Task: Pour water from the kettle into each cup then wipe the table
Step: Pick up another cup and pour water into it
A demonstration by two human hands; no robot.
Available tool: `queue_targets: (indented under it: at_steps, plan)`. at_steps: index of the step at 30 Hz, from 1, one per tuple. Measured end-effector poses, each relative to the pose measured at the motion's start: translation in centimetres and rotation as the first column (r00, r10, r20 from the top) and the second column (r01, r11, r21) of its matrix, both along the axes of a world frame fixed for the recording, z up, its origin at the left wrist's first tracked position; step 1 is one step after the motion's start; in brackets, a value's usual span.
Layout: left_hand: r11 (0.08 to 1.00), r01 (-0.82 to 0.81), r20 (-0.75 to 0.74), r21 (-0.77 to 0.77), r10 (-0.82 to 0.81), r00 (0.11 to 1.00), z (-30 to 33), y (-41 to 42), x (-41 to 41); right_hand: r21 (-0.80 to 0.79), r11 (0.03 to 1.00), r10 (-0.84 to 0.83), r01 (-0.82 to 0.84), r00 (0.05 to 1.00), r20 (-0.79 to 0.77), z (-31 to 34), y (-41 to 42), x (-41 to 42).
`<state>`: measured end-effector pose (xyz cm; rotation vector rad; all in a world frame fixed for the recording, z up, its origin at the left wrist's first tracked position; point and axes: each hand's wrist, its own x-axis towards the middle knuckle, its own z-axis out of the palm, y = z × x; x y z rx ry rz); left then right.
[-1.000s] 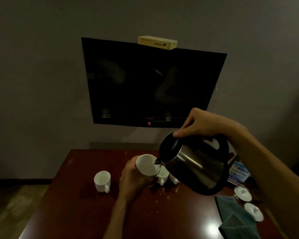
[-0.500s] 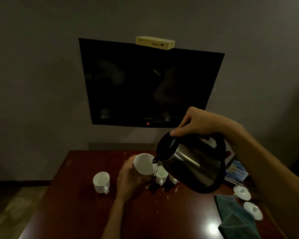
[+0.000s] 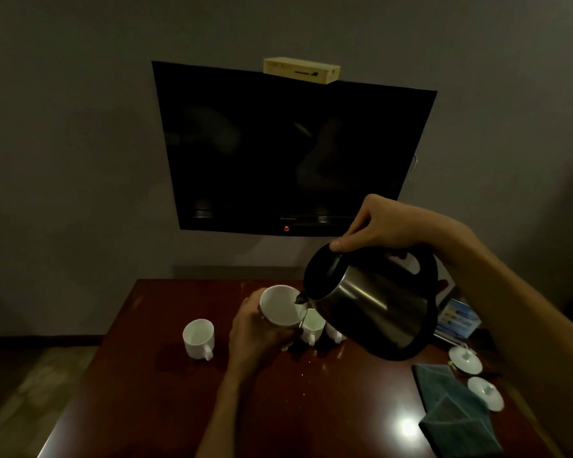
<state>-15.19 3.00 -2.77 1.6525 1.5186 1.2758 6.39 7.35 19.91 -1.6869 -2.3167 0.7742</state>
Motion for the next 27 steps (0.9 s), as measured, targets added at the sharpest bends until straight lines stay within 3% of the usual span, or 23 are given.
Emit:
queue_targets:
  at_steps: [27]
  plan:
    - [0.995,0.043,0.058,-0.087,-0.038,0.998,-0.1,-1.1,-0.1,-0.027,0.999,0.034,-0.033,0.999,0.036,-0.3,-1.0,-1.0]
